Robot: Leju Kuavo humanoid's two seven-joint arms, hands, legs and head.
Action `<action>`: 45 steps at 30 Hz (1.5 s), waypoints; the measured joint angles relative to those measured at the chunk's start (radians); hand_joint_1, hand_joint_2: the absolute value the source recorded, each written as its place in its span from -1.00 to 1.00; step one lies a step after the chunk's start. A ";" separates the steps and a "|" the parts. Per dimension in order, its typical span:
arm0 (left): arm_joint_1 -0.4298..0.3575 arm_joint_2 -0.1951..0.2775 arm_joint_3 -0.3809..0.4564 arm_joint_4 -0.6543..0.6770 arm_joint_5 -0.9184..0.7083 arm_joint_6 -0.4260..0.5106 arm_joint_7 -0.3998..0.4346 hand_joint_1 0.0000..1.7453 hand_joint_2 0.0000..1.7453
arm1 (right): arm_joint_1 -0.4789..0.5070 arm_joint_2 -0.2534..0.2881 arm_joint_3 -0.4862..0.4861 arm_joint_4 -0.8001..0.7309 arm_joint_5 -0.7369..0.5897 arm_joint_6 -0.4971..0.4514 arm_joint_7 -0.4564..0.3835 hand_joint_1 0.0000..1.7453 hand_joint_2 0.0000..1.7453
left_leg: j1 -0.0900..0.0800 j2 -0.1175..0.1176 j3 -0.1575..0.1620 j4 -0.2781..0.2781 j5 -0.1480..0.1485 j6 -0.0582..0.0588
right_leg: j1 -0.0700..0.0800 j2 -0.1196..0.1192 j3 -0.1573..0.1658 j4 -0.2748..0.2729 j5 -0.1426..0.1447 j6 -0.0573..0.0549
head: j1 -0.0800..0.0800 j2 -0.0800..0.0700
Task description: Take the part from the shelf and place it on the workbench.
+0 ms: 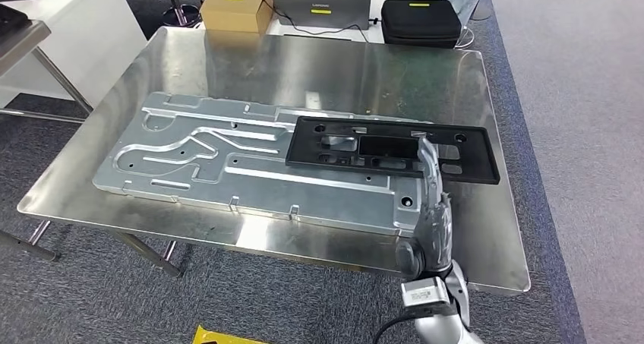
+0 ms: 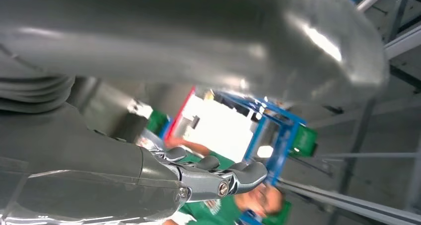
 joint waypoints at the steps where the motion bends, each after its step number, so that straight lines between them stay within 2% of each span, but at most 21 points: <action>1: 0.000 0.003 0.000 0.000 -0.004 0.000 0.000 -1.00 -1.00 | 0.010 0.010 0.006 -0.003 -0.007 0.000 -0.005 -1.00 -1.00 | 0.000 0.001 0.033 -0.057 0.030 0.003 | 0.000 0.001 -0.002 0.003 0.000 0.000 | 0.000 0.000; 3: -0.005 0.008 0.001 0.000 -0.013 0.000 0.000 -1.00 -1.00 | 0.030 0.032 0.013 -0.006 -0.015 -0.005 -0.013 -1.00 -1.00 | -0.002 0.001 0.108 -0.195 0.082 0.011 | 0.002 0.003 -0.004 0.010 0.002 0.003 | 0.000 0.000; 5: -0.009 0.013 0.001 0.000 -0.023 0.000 0.000 -1.00 -1.00 | 0.051 0.048 0.016 -0.006 -0.022 -0.011 -0.022 -1.00 -1.00 | -0.007 0.001 0.138 -0.256 0.101 0.019 | 0.003 0.003 -0.005 0.012 0.006 0.011 | 0.001 0.000; 8: -0.010 0.018 -0.001 0.000 -0.037 0.000 0.000 -1.00 -1.00 | 0.081 0.064 0.018 -0.008 -0.038 -0.020 -0.030 -1.00 -1.00 | -0.010 0.001 0.134 -0.257 0.111 0.028 | 0.001 0.003 -0.005 0.009 0.015 0.025 | 0.001 0.000; 13: -0.011 0.019 -0.002 0.000 -0.043 0.000 0.000 -1.00 -1.00 | 0.095 0.069 0.018 -0.011 -0.042 -0.023 -0.035 -1.00 -1.00 | -0.007 0.003 0.133 -0.263 0.120 0.034 | 0.001 0.005 -0.008 0.012 0.011 0.030 | 0.001 0.000; 14: -0.012 0.020 -0.003 0.000 -0.049 0.000 0.000 -1.00 -1.00 | 0.107 0.072 0.018 -0.015 -0.045 -0.024 -0.038 -1.00 -1.00 | -0.005 0.005 0.128 -0.267 0.128 0.039 | 0.000 0.006 -0.017 0.034 -0.015 0.034 | 0.002 0.000; 16: -0.016 0.029 -0.012 0.000 -0.067 0.000 0.004 -1.00 -1.00 | 0.148 0.089 0.013 -0.023 -0.052 -0.015 -0.049 -1.00 -1.00 | -0.001 0.012 0.092 -0.270 0.160 0.044 | -0.009 0.006 -0.034 0.158 -0.107 0.049 | 0.004 0.000; 18: -0.018 0.040 -0.021 0.000 -0.080 0.000 0.010 -1.00 -1.00 | 0.173 0.109 0.008 -0.026 -0.063 0.003 -0.057 -1.00 -1.00 | -0.001 0.016 0.050 -0.261 0.187 0.038 | -0.019 0.004 0.023 0.170 -0.139 0.058 | 0.005 0.000; 19: -0.020 0.043 -0.024 0.000 -0.083 0.001 0.011 -1.00 -1.00 | 0.173 0.116 0.006 -0.025 -0.070 0.010 -0.059 -1.00 -1.00 | -0.002 0.016 0.040 -0.257 0.193 0.033 | -0.020 0.004 0.076 0.095 -0.126 0.057 | 0.005 0.000; 21: -0.021 0.048 -0.027 -0.001 -0.089 0.004 0.014 -1.00 -1.00 | 0.171 0.128 0.001 -0.022 -0.084 0.023 -0.059 -1.00 -1.00 | -0.002 0.015 0.034 -0.254 0.205 0.021 | -0.015 0.007 0.133 0.005 -0.118 0.047 | 0.004 0.000; 24: -0.020 0.055 -0.030 -0.002 -0.095 0.007 0.017 -1.00 -1.00 | 0.170 0.143 -0.010 -0.010 -0.109 0.049 -0.047 -1.00 -1.00 | 0.002 0.014 0.029 -0.258 0.222 0.000 | -0.008 0.008 0.123 -0.010 -0.101 0.023 | 0.003 0.000; 26: -0.018 0.059 -0.032 -0.002 -0.100 0.007 0.019 -1.00 -1.00 | 0.169 0.154 -0.022 0.004 -0.131 0.075 -0.035 -1.00 -1.00 | 0.006 0.012 0.008 -0.225 0.174 -0.011 | -0.009 0.005 0.101 -0.014 -0.077 0.005 | 0.002 0.000; 29: -0.016 0.066 -0.037 -0.002 -0.110 0.007 0.023 -1.00 -1.00 | 0.167 0.169 -0.051 0.040 -0.173 0.113 -0.021 -1.00 -1.00 | 0.007 0.011 -0.039 -0.055 0.025 -0.017 | -0.004 0.003 0.055 -0.014 -0.042 -0.008 | -0.001 0.000; 30: -0.016 0.068 -0.040 -0.002 -0.113 0.007 0.025 -1.00 -1.00 | 0.167 0.172 -0.063 0.055 -0.185 0.120 -0.018 -1.00 -1.00 | 0.007 0.011 -0.043 -0.002 0.006 -0.018 | -0.001 0.003 0.039 -0.013 -0.030 -0.008 | -0.001 0.000; 32: -0.017 0.072 -0.045 -0.002 -0.122 0.007 0.033 -1.00 -1.00 | 0.167 0.178 -0.088 0.083 -0.204 0.130 -0.011 -1.00 -1.00 | 0.007 0.011 -0.006 0.016 0.037 -0.015 | 0.003 0.002 0.006 -0.010 -0.008 -0.007 | -0.001 0.000; 34: -0.019 0.077 -0.051 -0.002 -0.131 0.007 0.042 -1.00 -1.00 | 0.167 0.186 -0.117 0.109 -0.219 0.134 -0.003 -1.00 -1.00 | 0.004 0.011 0.094 -0.094 0.081 -0.007 | 0.005 0.001 -0.019 -0.003 0.010 -0.003 | -0.001 0.000; 36: -0.024 0.082 -0.055 -0.002 -0.137 0.007 0.048 -1.00 -1.00 | 0.166 0.194 -0.146 0.131 -0.234 0.143 -0.002 -1.00 -1.00 | -0.001 0.010 0.192 -0.233 0.067 0.004 | 0.006 0.000 -0.033 0.003 0.024 0.006 | -0.001 0.000; 39: -0.027 0.084 -0.060 -0.003 -0.142 0.007 0.053 -1.00 -1.00 | 0.164 0.203 -0.183 0.164 -0.264 0.171 0.004 -1.00 -1.00 | -0.006 0.012 0.217 -0.296 0.059 0.023 | 0.003 -0.003 -0.036 0.001 0.046 0.025 | -0.001 0.000; 41: -0.025 0.084 -0.062 -0.003 -0.143 0.007 0.054 -1.00 -1.00 | 0.164 0.206 -0.205 0.187 -0.286 0.194 0.013 -1.00 -1.00 | -0.003 0.016 0.206 -0.303 0.082 0.038 | 0.000 0.000 -0.047 0.025 0.016 0.037 | 0.000 0.000; 44: -0.024 0.084 -0.062 -0.003 -0.143 0.008 0.053 -1.00 -1.00 | 0.159 0.208 -0.236 0.223 -0.308 0.219 0.020 -1.00 -1.00 | -0.002 0.020 0.171 -0.305 0.113 0.049 | -0.006 0.003 -0.092 0.181 -0.122 0.052 | 0.004 0.000; 45: -0.023 0.084 -0.062 -0.003 -0.142 0.009 0.052 -1.00 -1.00 | 0.157 0.209 -0.245 0.237 -0.313 0.225 0.023 -1.00 -1.00 | -0.002 0.020 0.157 -0.303 0.123 0.048 | -0.009 0.003 -0.101 0.236 -0.146 0.057 | 0.004 0.000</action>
